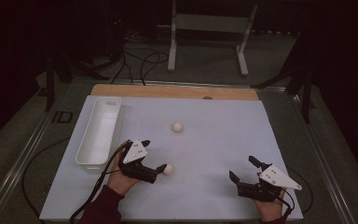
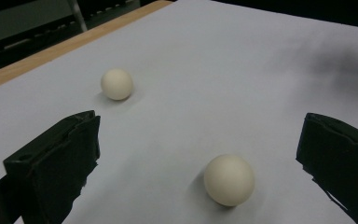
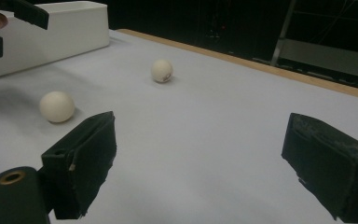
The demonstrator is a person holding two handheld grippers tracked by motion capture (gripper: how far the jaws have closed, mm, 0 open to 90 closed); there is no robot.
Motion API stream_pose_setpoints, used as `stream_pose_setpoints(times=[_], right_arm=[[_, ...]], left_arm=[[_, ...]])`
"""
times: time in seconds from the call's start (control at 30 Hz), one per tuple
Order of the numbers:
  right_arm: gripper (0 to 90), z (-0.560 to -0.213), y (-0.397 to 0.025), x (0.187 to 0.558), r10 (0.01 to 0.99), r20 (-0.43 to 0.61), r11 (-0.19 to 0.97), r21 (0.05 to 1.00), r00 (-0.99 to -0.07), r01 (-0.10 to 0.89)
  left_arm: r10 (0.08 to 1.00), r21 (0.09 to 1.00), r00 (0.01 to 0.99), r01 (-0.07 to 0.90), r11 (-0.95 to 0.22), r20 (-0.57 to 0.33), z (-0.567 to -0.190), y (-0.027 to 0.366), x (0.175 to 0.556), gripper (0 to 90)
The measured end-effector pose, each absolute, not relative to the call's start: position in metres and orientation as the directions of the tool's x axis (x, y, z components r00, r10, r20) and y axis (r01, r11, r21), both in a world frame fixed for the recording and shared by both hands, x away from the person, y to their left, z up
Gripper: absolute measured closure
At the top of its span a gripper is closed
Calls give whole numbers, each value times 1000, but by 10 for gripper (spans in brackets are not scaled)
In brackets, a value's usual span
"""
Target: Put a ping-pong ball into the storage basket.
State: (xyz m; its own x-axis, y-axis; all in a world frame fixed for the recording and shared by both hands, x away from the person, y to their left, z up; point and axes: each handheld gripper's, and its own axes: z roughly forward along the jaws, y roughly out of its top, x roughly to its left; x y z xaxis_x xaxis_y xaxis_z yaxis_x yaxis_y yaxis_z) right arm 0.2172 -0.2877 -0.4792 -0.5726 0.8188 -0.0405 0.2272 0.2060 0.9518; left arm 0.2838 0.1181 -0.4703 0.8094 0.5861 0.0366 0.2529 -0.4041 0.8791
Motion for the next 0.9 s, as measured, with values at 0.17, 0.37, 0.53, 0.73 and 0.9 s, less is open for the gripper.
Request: stream_pose_setpoints(times=[0.17, 0.37, 0.53, 0.73, 0.9], right_arm=[[96, -480, -287, 217, 818, -39, 206, 951, -574, 229], [96, -480, -288, 218, 820, -37, 204, 951, -571, 232], [96, -480, -287, 218, 819, -38, 206, 950, -572, 233], [96, -480, -287, 218, 817, -40, 209, 950, -575, 232], [96, -480, -287, 218, 818, -40, 210, 949, -573, 234]], left_arm=[[576, 875, 816, 252, -414, 38, -473, 114, 283, 1], [565, 867, 824, 253, -430, 39, -477, 108, 282, 1], [559, 864, 828, 253, -436, 39, -479, 105, 282, 1], [555, 858, 831, 259, -444, 36, -484, 102, 284, 1], [546, 851, 837, 264, -453, 31, -489, 100, 287, 1]])
